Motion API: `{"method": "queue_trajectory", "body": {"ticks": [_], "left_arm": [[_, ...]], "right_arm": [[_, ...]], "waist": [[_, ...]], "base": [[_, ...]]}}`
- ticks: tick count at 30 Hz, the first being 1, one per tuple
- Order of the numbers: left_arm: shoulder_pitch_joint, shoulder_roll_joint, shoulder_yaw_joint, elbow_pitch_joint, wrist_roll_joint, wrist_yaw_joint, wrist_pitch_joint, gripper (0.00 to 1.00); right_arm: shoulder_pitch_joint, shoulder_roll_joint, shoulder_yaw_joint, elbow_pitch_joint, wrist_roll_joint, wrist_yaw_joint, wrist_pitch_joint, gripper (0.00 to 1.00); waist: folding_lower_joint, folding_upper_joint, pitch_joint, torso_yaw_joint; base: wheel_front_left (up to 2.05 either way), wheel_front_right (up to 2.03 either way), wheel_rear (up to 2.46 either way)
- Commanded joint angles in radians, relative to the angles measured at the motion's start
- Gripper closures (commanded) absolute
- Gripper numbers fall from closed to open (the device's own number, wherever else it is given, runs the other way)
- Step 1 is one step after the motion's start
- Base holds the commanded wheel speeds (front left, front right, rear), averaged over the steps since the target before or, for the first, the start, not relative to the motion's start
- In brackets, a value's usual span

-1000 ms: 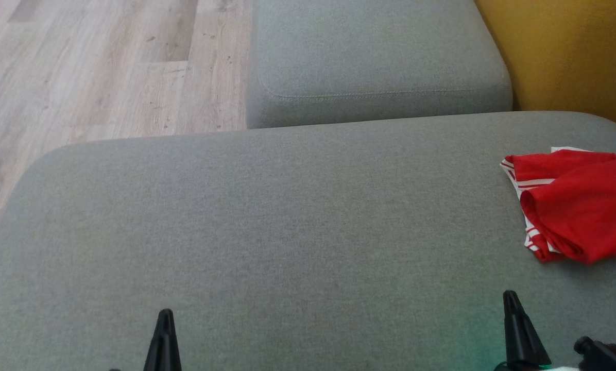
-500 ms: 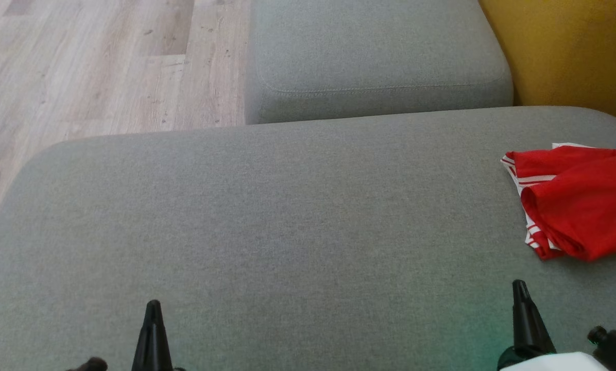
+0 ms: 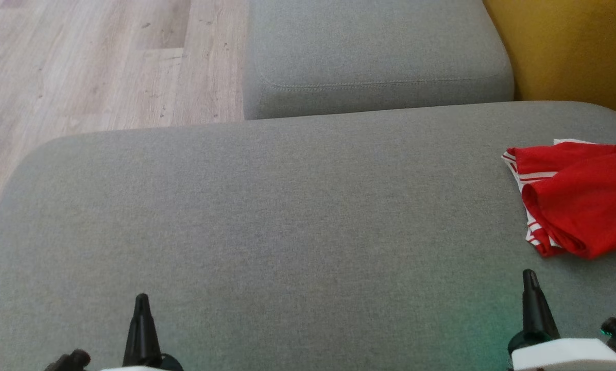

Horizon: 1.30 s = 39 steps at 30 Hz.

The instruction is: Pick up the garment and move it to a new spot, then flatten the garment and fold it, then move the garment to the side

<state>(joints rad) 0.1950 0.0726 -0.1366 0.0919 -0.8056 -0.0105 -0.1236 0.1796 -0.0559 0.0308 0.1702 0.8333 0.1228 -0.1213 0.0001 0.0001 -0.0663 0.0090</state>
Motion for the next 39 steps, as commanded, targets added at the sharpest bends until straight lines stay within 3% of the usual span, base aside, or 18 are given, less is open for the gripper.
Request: {"method": "queue_trajectory", "body": {"ticks": [1,39], "left_arm": [[-0.058,0.012,0.028,-0.023,-0.034,-0.013,0.006,1.0],[-0.191,0.012,0.124,0.073,-0.482,-0.072,0.112,1.0]], "right_arm": [[-0.058,-0.019,0.002,-0.026,0.034,0.004,0.009,1.0],[-0.183,-0.024,-0.054,0.028,0.465,0.006,0.113,1.0]], "waist": [[-0.0001,-0.0001,0.002,0.0],[-0.0001,-0.0001,0.039,-0.005]], "base": [[0.0,0.0,0.0],[0.0,0.0,0.0]]}}
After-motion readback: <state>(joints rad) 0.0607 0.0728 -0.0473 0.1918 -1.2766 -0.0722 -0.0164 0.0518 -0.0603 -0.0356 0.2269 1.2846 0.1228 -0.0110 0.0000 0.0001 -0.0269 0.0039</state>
